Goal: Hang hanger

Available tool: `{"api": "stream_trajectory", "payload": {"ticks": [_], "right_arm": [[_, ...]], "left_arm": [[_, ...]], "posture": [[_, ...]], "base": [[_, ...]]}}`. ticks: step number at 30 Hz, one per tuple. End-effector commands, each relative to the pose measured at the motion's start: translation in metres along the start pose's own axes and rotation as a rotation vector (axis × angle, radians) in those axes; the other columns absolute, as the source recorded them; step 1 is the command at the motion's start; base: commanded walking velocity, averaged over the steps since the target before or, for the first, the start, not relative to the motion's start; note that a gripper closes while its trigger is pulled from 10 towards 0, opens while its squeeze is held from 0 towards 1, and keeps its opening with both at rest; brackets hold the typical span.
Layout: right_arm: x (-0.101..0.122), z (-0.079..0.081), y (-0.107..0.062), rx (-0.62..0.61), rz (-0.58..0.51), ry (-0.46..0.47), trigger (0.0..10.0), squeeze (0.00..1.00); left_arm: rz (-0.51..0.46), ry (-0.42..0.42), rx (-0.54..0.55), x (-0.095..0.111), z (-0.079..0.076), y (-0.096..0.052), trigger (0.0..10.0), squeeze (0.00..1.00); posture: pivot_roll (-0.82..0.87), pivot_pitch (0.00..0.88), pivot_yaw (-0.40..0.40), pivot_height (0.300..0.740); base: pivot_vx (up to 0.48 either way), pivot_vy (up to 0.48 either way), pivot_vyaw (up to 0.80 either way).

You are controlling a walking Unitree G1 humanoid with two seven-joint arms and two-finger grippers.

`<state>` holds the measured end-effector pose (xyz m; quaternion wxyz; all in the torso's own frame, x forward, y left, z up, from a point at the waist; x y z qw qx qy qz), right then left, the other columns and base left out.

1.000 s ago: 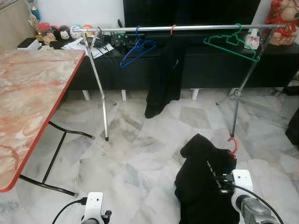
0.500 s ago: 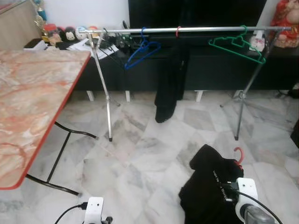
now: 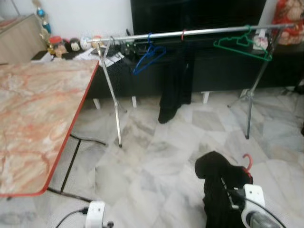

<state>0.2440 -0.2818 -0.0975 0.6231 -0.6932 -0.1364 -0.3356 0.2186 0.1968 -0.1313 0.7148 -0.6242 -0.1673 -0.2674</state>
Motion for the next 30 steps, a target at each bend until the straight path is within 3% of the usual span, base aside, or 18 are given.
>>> {"api": "stream_trajectory", "payload": {"ticks": [1, 23, 30], "right_arm": [[0.0124, 0.0009, 0.0006, 0.005, -0.037, -0.004, 10.0, 0.0], [0.0192, 0.0063, 0.0018, 0.02, -0.039, -0.013, 10.0, 0.0], [0.0215, 0.0077, 0.0021, 0.025, -0.041, -0.013, 10.0, 0.0]], "left_arm": [[0.024, 0.005, 0.004, -0.0049, -0.0004, -0.0003, 10.0, 0.0], [0.029, -0.009, 0.002, 0.0001, -0.0004, 0.0011, 10.0, 0.0], [0.022, -0.011, 0.0, 0.0029, -0.0004, 0.0016, 10.0, 0.0]], "posture": [[-0.07, 0.008, 0.02, 0.727], [-0.08, 0.011, 0.027, 0.727], [-0.08, 0.018, 0.025, 0.727]], "base": [[0.0, 0.0, 0.0], [0.0, 0.0, 0.0], [-0.264, 0.0, 0.0]]}}
Point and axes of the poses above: a point about 5 cm out from each wrist's last joint towards the gripper, its own y axis pointing out of the wrist towards the gripper, its own x axis along the axis of the wrist's last joint, z = x × y, the point moved 6 cm from there along y, pointing out of the wrist towards the gripper, and after that the axes turned 8 degrees about y, right-handed, at the moved point
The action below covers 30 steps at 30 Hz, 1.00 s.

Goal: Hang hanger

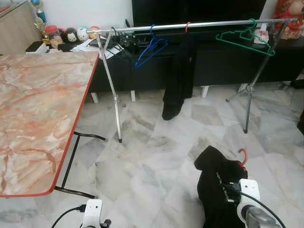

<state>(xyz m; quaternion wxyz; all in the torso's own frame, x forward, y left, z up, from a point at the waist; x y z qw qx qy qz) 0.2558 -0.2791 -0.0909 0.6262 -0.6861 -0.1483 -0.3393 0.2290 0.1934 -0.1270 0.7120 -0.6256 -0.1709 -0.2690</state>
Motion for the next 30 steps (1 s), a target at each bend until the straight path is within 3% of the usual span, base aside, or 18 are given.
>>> {"api": "stream_trajectory", "payload": {"ticks": [1, 30], "right_arm": [[0.0095, 0.0018, 0.0007, 0.006, -0.021, -0.01, 10.0, 0.0], [0.011, 0.0034, 0.001, 0.016, -0.016, -0.026, 10.0, 0.0]], "left_arm": [[0.029, -0.007, 0.005, -0.0083, 0.0013, -0.0009, 10.0, 0.0], [0.032, -0.007, -0.001, -0.007, -0.0001, -0.0005, 10.0, 0.0]], "posture": [[-0.08, 0.018, 0.025, 0.727], [-0.08, 0.0, 0.024, 0.727]], "base": [[-0.3, 0.0, 0.0], [-0.305, 0.0, 0.0]]}}
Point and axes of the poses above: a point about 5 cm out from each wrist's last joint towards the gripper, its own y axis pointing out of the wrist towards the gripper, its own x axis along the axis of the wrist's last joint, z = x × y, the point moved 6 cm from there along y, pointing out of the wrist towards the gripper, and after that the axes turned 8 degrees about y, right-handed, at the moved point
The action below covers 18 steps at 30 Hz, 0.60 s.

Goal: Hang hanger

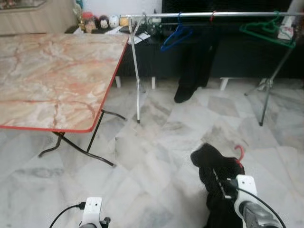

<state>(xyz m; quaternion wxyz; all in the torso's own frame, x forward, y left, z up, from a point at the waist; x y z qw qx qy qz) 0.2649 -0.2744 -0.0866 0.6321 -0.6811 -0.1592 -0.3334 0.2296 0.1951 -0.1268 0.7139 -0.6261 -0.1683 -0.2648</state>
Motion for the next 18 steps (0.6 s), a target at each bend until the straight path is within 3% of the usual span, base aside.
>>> {"api": "stream_trajectory", "payload": {"ticks": [1, 15, 18], "right_arm": [[0.0024, -0.0038, -0.0006, -0.007, -0.011, -0.009, 10.0, 0.0], [0.002, -0.0026, -0.0008, 0.001, -0.02, -0.011, 10.0, 0.0], [0.0029, -0.0026, -0.0009, -0.003, -0.033, 0.002, 10.0, 0.0]], "left_arm": [[0.022, -0.005, -0.003, -0.0074, -0.0019, -0.0008, 10.0, 0.0], [0.007, -0.007, -0.004, -0.0061, -0.0023, -0.001, 10.0, 0.0], [-0.001, -0.008, 0.005, -0.0053, -0.0013, -0.0012, 10.0, 0.0]], "posture": [[-0.08, 0.0, 0.024, 0.727], [-0.07, 0.0, 0.023, 0.727], [-0.07, 0.0, 0.025, 0.727]], "base": [[-0.307, 0.0, 0.0], [-0.307, 0.0, 0.0], [0.0, 0.0, 0.0]]}}
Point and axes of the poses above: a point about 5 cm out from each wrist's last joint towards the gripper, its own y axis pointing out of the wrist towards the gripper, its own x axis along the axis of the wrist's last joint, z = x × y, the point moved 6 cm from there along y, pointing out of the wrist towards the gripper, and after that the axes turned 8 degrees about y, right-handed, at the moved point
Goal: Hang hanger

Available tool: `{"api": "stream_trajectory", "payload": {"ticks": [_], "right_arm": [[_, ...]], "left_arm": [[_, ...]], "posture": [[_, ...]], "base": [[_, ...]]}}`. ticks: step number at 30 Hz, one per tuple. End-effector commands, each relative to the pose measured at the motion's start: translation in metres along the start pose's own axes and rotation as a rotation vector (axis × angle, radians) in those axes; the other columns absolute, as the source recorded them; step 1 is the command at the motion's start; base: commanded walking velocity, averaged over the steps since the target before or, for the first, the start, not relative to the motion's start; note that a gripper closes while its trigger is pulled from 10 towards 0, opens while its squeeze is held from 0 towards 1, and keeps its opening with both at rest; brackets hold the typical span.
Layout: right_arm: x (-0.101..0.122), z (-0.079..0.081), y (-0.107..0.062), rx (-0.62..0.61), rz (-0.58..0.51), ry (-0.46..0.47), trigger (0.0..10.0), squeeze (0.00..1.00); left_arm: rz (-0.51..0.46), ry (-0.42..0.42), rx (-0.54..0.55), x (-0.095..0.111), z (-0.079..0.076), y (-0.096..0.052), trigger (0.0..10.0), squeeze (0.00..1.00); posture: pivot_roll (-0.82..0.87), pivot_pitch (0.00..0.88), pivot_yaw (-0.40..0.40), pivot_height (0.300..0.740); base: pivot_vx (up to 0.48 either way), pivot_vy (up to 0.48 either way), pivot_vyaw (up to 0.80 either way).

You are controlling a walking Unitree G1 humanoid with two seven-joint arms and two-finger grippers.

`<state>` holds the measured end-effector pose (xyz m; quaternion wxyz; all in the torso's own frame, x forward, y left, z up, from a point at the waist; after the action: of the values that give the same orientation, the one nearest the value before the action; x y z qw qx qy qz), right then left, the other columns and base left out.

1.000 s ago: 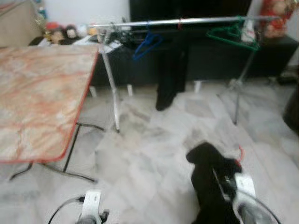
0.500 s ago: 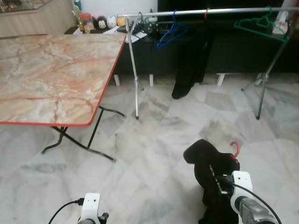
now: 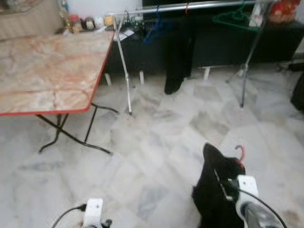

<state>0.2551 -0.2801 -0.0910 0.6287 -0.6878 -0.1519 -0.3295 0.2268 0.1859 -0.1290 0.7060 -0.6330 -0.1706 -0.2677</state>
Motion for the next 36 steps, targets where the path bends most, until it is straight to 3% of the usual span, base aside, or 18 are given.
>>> {"api": "stream_trajectory", "payload": {"ticks": [1, 12, 14, 19, 20, 21, 25, 27, 28, 29, 30, 31, 33, 34, 36], "right_arm": [[0.012, 0.005, 0.001, 0.013, -0.051, 0.006, 10.0, 0.0], [0.018, 0.011, 0.0, 0.067, -0.083, -0.017, 10.0, 0.0], [0.024, 0.021, -0.001, 0.146, -0.102, -0.109, 10.0, 0.0], [0.028, 0.032, -0.003, 0.236, -0.119, -0.181, 10.0, 0.0], [0.03, 0.037, -0.005, 0.275, -0.125, -0.253, 10.0, 0.0], [0.032, 0.041, -0.006, 0.308, -0.13, -0.305, 10.0, 0.0], [0.034, 0.05, -0.009, 0.373, -0.141, -0.424, 10.0, 0.0], [0.034, 0.051, -0.009, 0.383, -0.138, -0.447, 10.0, 0.0], [0.059, 0.081, -0.016, 0.51, -0.225, -0.537, 10.0, 0.0], [0.059, 0.081, -0.016, 0.51, -0.225, -0.537, 10.0, 0.0], [0.074, 0.094, -0.023, 0.585, -0.27, -0.604, 10.0, 0.0], [0.076, 0.095, -0.025, 0.599, -0.274, -0.622, 10.0, 0.0], [0.084, 0.098, -0.033, 0.677, -0.275, -0.702, 10.0, 0.0], [0.082, 0.102, -0.041, 0.771, -0.253, -0.776, 10.0, 0.0], [0.081, 0.103, -0.045, 0.814, -0.238, -0.811, 10.0, 0.0]], "left_arm": [[0.006, -0.009, 0.029, -0.003, 0.009, -0.001, 10.0, 0.0], [-0.009, -0.009, 0.024, -0.001, 0.008, -0.001, 10.0, 0.0], [-0.042, 0.005, 0.019, 0.005, 0.007, -0.001, 10.0, 0.0], [-0.097, 0.038, -0.007, 0.014, 0.004, -0.001, 10.0, 0.0], [-0.129, 0.064, -0.018, 0.02, 0.002, -0.002, 10.0, 0.0], [-0.275, 0.09, -0.024, 0.066, 0.012, -0.002, 10.0, 0.0], [-0.52, 0.194, -0.021, 0.149, 0.027, -0.016, 10.0, 0.0], [-0.559, 0.226, -0.031, 0.16, 0.025, -0.019, 10.0, 0.0], [-0.619, 0.336, -0.082, 0.176, 0.014, -0.026, 10.0, 0.0], [-0.619, 0.336, -0.082, 0.176, 0.014, -0.026, 10.0, 0.0], [-0.651, 0.415, -0.136, 0.185, 0.005, -0.03, 10.0, 0.0], [-0.658, 0.436, -0.157, 0.187, 0.003, -0.031, 10.0, 0.0], [-0.645, 0.559, -0.289, 0.185, -0.012, -0.035, 10.0, 0.0], [-0.609, 0.677, -0.387, 0.176, -0.019, -0.037, 10.0, 0.0], [-0.592, 0.721, -0.421, 0.171, -0.021, -0.037, 10.0, 0.0]], "posture": [[-0.07, 0.0, 0.025, 0.727], [-0.07, 0.0, 0.015, 0.727], [-0.07, 0.0, 0.015, 0.727], [-0.08, 0.0, 0.011, 0.727], [-0.08, 0.0, 0.009, 0.727], [-0.08, 0.0, 0.009, 0.727], [-0.08, 0.0, 0.006, 0.727], [-0.08, 0.0, 0.006, 0.727], [-0.09, 0.0, 0.005, 0.727], [-0.09, 0.0, 0.005, 0.727], [-0.09, 0.0, 0.004, 0.727], [-0.09, 0.0, 0.004, 0.727], [-0.08, 0.0, 0.003, 0.727], [-0.08, 0.0, 0.003, 0.727], [-0.08, 0.0, 0.003, 0.727]], "base": [[0.0, 0.0, 0.0], [0.0, 0.0, 0.0], [0.0, 0.0, 0.0], [0.0, 0.0, 0.0], [0.0, 0.0, 0.0], [0.0, 0.0, 0.0], [0.0, 0.0, 0.0], [0.0, 0.0, 0.0], [0.0, 0.0, 0.0], [0.0, 0.0, 0.0], [0.0, 0.0, 0.0], [0.0, 0.0, 0.0], [0.0, 0.0, 0.0], [0.0, 0.0, 0.0], [0.0, 0.0, 0.0]]}}
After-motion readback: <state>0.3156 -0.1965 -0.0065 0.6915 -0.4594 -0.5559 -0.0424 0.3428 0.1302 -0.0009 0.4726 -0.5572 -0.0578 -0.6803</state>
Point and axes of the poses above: a point about 5 cm out from each wrist's last joint towards the gripper, its own y axis pointing out of the wrist towards the gripper, its own x axis along the axis of the wrist's last joint, z = x × y, the point moved 6 cm from there along y, pointing out of the wrist towards the gripper, and after that the axes turned 8 degrees about y, right-handed, at the moved point
